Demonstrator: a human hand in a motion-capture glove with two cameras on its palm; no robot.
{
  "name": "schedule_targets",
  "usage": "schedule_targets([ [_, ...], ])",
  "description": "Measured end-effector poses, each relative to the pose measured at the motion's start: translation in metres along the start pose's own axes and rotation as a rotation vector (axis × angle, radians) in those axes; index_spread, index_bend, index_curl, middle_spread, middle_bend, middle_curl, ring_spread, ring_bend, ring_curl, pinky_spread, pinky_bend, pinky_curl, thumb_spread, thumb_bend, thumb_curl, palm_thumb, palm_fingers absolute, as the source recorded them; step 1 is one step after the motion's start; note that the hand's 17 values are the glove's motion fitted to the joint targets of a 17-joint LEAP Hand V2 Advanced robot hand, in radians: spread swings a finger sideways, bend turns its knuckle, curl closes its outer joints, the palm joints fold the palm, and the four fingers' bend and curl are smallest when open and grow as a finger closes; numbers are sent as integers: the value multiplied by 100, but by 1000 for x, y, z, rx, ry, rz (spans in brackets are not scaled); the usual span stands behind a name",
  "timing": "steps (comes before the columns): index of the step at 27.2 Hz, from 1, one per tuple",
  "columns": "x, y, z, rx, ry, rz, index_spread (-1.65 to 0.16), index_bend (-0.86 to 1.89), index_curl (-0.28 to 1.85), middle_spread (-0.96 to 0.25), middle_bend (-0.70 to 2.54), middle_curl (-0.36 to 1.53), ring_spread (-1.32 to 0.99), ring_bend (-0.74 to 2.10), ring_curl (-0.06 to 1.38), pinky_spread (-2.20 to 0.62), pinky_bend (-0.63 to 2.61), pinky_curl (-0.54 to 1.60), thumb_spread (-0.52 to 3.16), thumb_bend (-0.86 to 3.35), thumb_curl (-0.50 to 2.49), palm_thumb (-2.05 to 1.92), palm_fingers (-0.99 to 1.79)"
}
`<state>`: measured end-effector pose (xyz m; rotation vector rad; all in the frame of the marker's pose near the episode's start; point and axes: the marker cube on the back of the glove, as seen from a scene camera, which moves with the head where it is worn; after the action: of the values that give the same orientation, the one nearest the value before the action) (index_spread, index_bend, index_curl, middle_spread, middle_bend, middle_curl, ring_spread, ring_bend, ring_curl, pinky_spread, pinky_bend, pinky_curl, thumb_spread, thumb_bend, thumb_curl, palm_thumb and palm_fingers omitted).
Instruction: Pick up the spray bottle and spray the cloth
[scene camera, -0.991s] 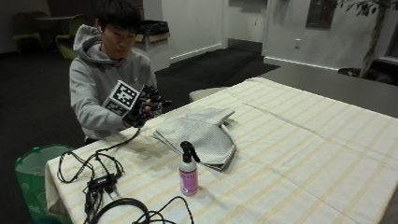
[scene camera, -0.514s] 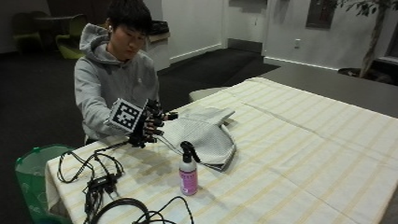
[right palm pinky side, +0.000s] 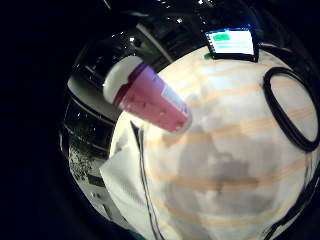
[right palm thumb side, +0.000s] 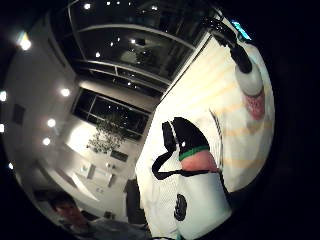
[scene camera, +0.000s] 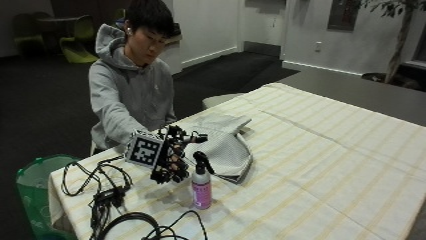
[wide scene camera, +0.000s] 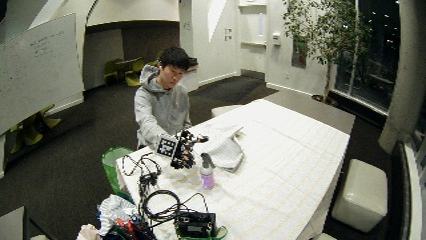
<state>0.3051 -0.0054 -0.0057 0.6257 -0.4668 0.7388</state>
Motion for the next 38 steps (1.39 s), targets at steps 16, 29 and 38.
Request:
schedule_targets([
  [16, 28, -42, 39, 2, -142, 225, -29, 22, 22, -3, 39, 36, 3, 51, 27, 21, 43, 30, 101, -1, 39, 74, 55],
  [29, 15, -70, 57, -114, -140, 139, -17, 48, 41, -7, 48, 44, -11, 54, 36, -6, 31, 32, 63, 2, 54, 98, 135],
  [38, -33, -41, 79, -602, 257, -128, -13, 56, 48, -7, 57, 48, -13, 60, 42, -15, 33, 37, 34, -2, 61, 98, 144],
])
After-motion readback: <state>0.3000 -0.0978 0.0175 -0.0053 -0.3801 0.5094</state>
